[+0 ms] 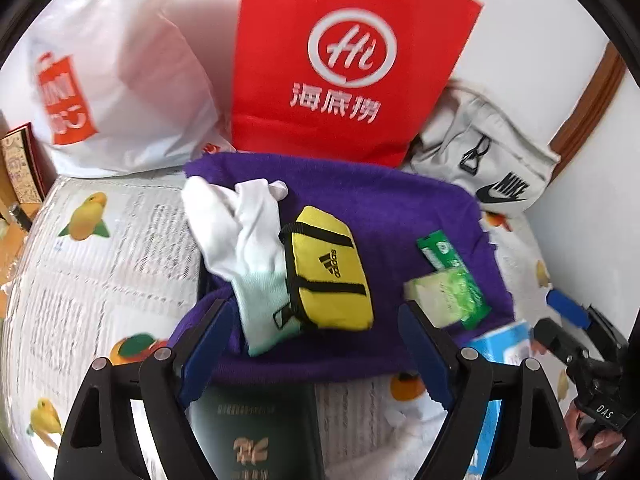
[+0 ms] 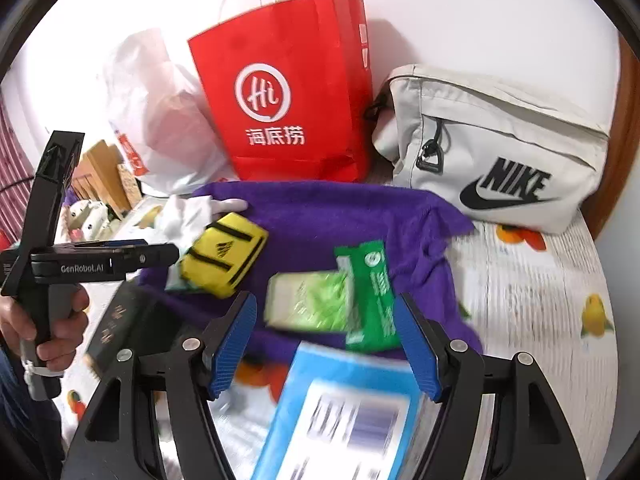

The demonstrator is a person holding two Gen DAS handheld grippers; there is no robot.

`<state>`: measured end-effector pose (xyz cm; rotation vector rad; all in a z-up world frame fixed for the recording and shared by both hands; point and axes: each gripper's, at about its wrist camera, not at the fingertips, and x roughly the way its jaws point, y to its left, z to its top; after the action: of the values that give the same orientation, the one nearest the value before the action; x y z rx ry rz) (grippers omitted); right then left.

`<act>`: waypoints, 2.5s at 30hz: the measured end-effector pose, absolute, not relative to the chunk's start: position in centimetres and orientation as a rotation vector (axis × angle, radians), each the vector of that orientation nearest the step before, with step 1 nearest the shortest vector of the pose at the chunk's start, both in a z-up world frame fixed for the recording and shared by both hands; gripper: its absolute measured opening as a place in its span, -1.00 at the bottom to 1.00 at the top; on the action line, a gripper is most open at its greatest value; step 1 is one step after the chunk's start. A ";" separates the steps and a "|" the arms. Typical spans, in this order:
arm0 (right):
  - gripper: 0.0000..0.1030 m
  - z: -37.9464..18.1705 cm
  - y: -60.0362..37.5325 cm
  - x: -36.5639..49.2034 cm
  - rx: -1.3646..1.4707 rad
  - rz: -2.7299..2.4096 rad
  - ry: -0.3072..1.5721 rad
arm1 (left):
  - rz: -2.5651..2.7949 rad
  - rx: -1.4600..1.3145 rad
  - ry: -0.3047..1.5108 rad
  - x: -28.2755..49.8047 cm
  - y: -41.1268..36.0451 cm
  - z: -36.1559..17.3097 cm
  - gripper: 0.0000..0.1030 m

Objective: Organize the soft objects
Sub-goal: 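Withdraw both tools from the purple towel, then grasp the white knotted cloth with the right tool while the left tool reaches the black strap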

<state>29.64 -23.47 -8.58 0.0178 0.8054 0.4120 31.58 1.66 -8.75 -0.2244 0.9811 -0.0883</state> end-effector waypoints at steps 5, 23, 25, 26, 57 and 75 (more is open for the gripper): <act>0.37 -8.2 -23.4 25.5 0.065 0.436 0.801 | -0.074 -0.205 0.966 28.1 2.1 -7.8 0.61; 0.35 -13.9 -12.8 20.9 -0.110 0.344 0.906 | 0.053 -0.209 0.930 19.3 9.7 -9.5 0.61; 0.31 -14.6 -12.3 21.4 -0.122 0.341 0.916 | 0.048 -0.222 0.925 19.0 10.3 -9.8 0.61; 0.30 -15.1 -12.1 21.8 -0.130 0.327 0.928 | 0.044 -0.227 0.923 18.9 10.5 -9.9 0.61; -0.57 -10.7 -17.0 14.9 0.016 0.370 0.797 | -0.067 -0.211 0.961 12.7 6.4 -10.0 0.61; -0.57 -14.1 -25.3 7.3 0.095 0.285 0.820 | -0.209 -0.120 1.035 7.4 -2.7 -12.5 0.62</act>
<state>7.31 -25.32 -14.09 0.0948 0.8202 0.2853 7.37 -2.74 -12.51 -0.1203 1.0346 -0.2093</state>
